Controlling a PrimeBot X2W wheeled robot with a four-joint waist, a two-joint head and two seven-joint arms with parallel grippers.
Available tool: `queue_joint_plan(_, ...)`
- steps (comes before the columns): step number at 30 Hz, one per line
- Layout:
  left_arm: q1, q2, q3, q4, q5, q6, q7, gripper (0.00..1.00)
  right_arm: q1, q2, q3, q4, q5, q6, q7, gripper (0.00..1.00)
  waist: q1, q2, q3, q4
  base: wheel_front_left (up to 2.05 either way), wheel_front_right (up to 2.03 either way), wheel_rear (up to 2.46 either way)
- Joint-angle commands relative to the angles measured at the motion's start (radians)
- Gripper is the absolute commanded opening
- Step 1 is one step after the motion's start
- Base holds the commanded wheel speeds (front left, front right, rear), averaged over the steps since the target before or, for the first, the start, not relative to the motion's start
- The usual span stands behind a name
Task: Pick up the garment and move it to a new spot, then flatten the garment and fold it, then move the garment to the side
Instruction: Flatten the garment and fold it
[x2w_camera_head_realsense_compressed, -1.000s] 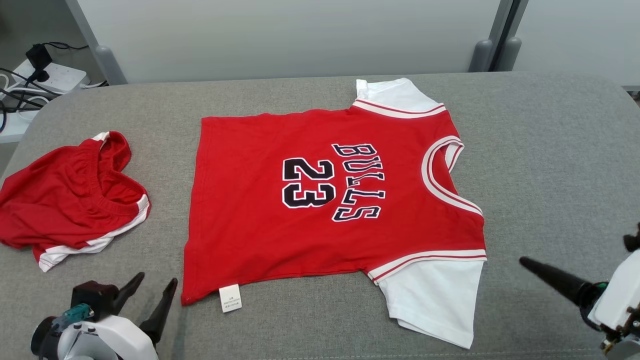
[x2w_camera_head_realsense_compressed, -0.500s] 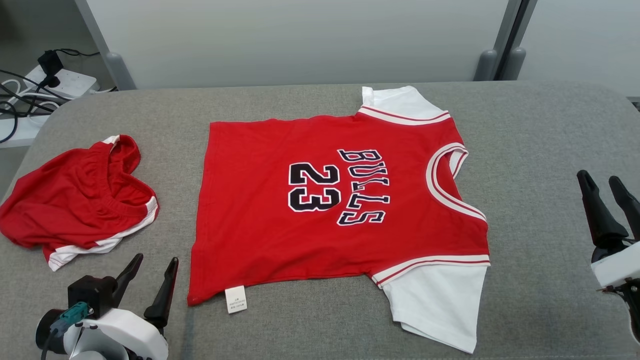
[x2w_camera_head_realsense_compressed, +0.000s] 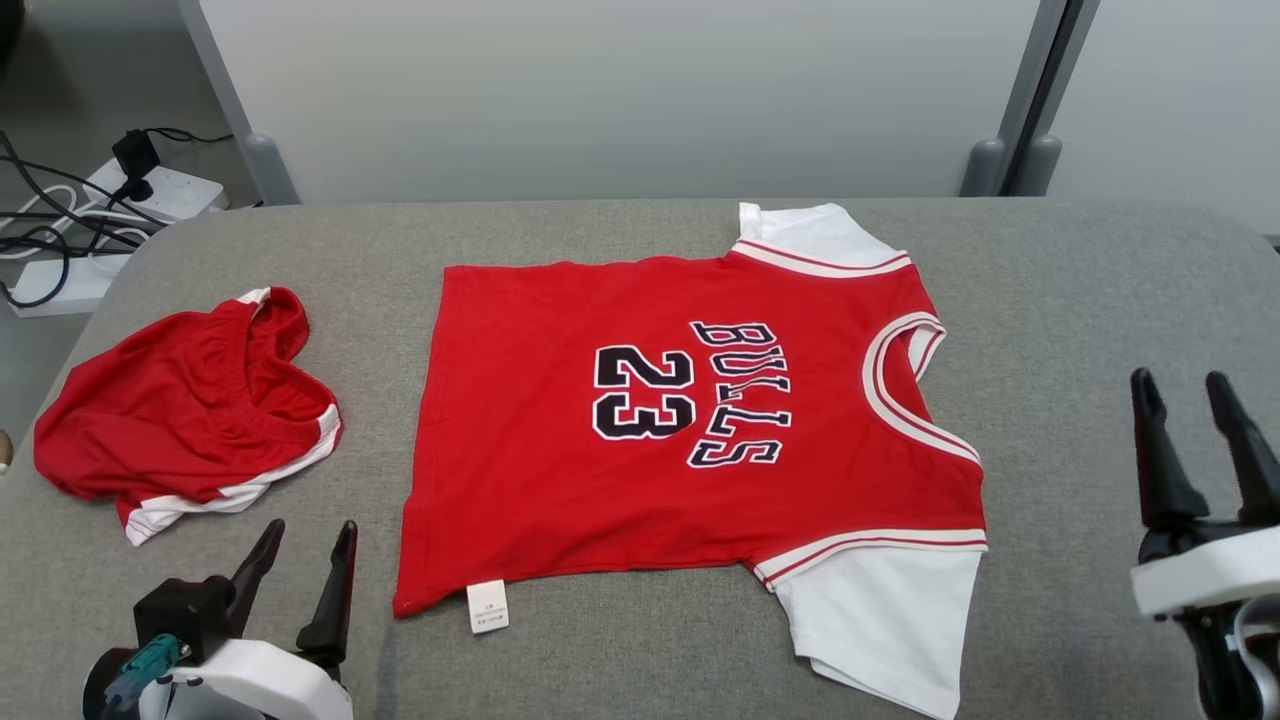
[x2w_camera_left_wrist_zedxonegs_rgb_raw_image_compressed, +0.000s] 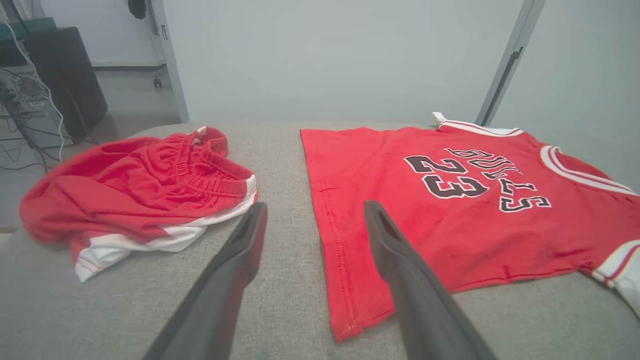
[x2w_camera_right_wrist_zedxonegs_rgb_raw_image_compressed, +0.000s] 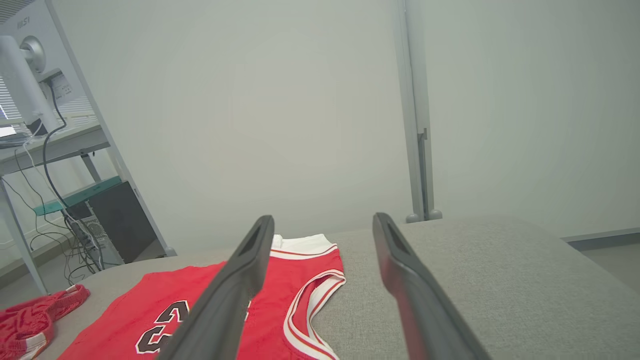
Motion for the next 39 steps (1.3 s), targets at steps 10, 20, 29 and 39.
queue_joint_plan(10,0.033,-0.053,0.137,-0.059,0.047,0.0,-0.006,1.0,0.058,0.02,0.042,0.048,-0.103,0.005,-0.053,1.0,-0.0001,0.0,-0.027,0.01,0.0,0.0,0.0)
queue_joint_plan(20,0.101,-0.108,0.194,-0.095,0.096,0.0,-0.006,1.0,0.123,0.08,0.049,0.073,-0.221,0.005,-0.061,1.0,-0.0001,0.0,-0.051,0.017,0.0,0.0,0.0)
queue_joint_plan(29,0.14,-0.129,0.21,-0.103,0.135,0.0,-0.006,1.0,0.175,0.117,0.032,0.053,-0.29,0.005,-0.061,1.0,-0.0001,0.0,-0.063,0.006,0.0,0.0,0.0)
queue_joint_plan(39,0.159,-0.148,0.224,-0.113,0.193,0.0,-0.006,1.0,0.198,0.133,0.053,0.076,-0.335,0.005,-0.061,1.0,-0.0001,0.0,-0.067,0.002,0.0,0.0,0.0)
